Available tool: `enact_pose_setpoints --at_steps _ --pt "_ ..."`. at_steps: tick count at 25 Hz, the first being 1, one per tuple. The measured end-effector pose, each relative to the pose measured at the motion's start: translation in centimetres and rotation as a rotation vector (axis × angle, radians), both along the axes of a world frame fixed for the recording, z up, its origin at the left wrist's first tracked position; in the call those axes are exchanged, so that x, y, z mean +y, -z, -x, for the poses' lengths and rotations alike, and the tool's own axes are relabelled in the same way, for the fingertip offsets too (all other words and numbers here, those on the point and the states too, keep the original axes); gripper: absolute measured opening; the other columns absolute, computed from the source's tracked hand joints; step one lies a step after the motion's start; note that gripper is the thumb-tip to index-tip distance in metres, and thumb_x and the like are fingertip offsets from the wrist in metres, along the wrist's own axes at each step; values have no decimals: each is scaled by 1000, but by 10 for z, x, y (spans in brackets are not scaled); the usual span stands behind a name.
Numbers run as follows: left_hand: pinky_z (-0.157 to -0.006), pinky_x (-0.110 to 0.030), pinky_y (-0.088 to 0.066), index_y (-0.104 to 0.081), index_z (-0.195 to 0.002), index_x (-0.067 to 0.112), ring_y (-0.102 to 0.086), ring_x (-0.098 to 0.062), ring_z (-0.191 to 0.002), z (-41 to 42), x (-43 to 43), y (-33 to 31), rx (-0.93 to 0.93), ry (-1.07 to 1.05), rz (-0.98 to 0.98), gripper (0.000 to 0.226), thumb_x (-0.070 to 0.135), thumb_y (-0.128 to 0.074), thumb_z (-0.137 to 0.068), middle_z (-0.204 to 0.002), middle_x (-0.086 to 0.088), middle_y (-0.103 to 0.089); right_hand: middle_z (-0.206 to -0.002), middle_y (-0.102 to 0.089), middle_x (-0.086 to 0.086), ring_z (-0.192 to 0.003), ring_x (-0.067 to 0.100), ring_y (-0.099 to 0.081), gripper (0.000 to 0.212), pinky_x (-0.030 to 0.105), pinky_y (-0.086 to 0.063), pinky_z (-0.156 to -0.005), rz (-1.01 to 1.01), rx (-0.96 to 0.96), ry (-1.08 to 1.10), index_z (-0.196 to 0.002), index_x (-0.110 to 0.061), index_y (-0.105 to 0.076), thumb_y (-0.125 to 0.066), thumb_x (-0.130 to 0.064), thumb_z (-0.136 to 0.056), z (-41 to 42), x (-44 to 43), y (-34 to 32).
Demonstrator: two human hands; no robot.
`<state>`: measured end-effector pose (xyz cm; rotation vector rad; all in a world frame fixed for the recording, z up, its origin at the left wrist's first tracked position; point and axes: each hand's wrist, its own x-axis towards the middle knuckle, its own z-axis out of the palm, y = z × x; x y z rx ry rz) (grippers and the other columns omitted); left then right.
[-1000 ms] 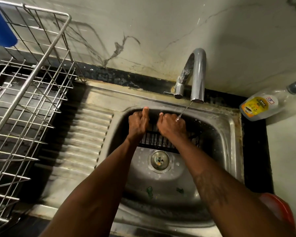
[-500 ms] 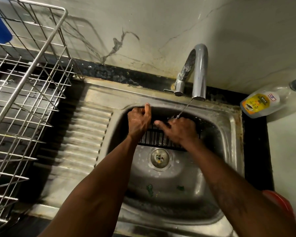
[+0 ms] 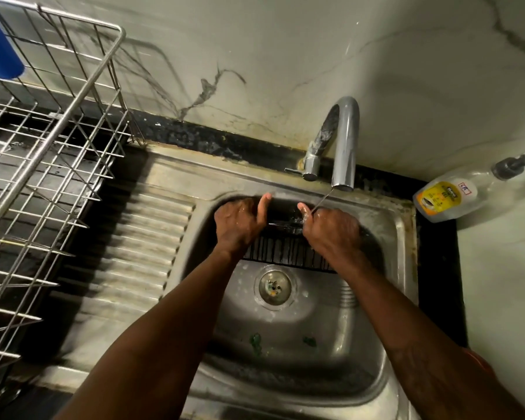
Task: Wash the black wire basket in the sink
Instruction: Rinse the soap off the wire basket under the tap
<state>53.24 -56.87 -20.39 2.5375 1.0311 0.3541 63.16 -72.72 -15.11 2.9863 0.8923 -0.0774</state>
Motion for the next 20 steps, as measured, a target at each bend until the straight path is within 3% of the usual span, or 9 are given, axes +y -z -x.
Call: enact_pose_setpoints --at_steps 3,5,8,11,13,15,17,20 --pt "-67 -28 -52 -72 -82 24 -63 -10 -62 -10 -14 -21 -117 182 -13 56 56 -32 -102 -70 5 -70 -76 -60 4 -71 21 -56 61 32 -37 -69 57 60 31 -80 -20 -62 -19 -56 -105 3 28 -20" --pt "-60 -28 -51 -72 -77 19 -58 -6 -54 -24 -39 -29 -225 207 208 53 46 -35 -104 -65 3 -69 -85 -65 6 -79 24 -58 63 34 -36 -73 30 90 111 -89 -18 -69 -20 -53 -107 3 35 -26" --pt "-68 -29 -54 -70 -71 15 -62 -11 -63 -29 -57 -28 -220 -72 549 55 53 -41 -97 -66 1 -69 -84 -63 5 -75 18 -48 64 30 -33 -73 -127 126 185 -87 -16 -70 -23 -55 -106 9 35 -38" --pt "-65 -30 -52 -67 -63 16 -61 -13 -60 -25 -47 -28 -350 -215 848 45 44 -55 -97 -63 -1 -66 -80 -70 -1 -71 13 -58 63 25 -40 -73 -322 45 -105 -86 -20 -74 -29 -59 -104 11 31 -46" --pt "-73 -33 -56 -76 -80 14 -67 -19 -72 -19 -35 -18 -341 -336 1001 41 46 -55 -95 -73 -4 -69 -77 -71 -8 -70 9 -62 57 27 -47 -75 -398 164 -228 -88 -26 -74 -33 -63 -102 15 26 -48" --pt "-77 -38 -60 -77 -88 16 -73 -23 -80 -8 -28 -7 -356 -435 1128 46 58 -57 -88 -80 -6 -75 -78 -70 -8 -72 11 -64 55 30 -48 -75 -332 112 -273 -83 -27 -68 -31 -63 -103 24 16 -42" --pt "-78 -36 -60 -76 -88 18 -73 -19 -81 -2 -20 -4 -356 -319 1079 57 70 -51 -88 -86 -6 -76 -79 -72 -5 -73 16 -66 55 30 -45 -71 -319 22 -236 -80 -26 -67 -29 -57 -105 29 16 -40" --pt "-74 -32 -59 -70 -85 3 -72 -20 -73 -12 -18 -35 -449 -54 1083 70 62 -37 -99 -78 -9 -73 -88 -73 5 -87 25 -68 66 33 -43 -78 -265 43 -147 -89 -21 -71 -19 -58 -106 13 32 -47"
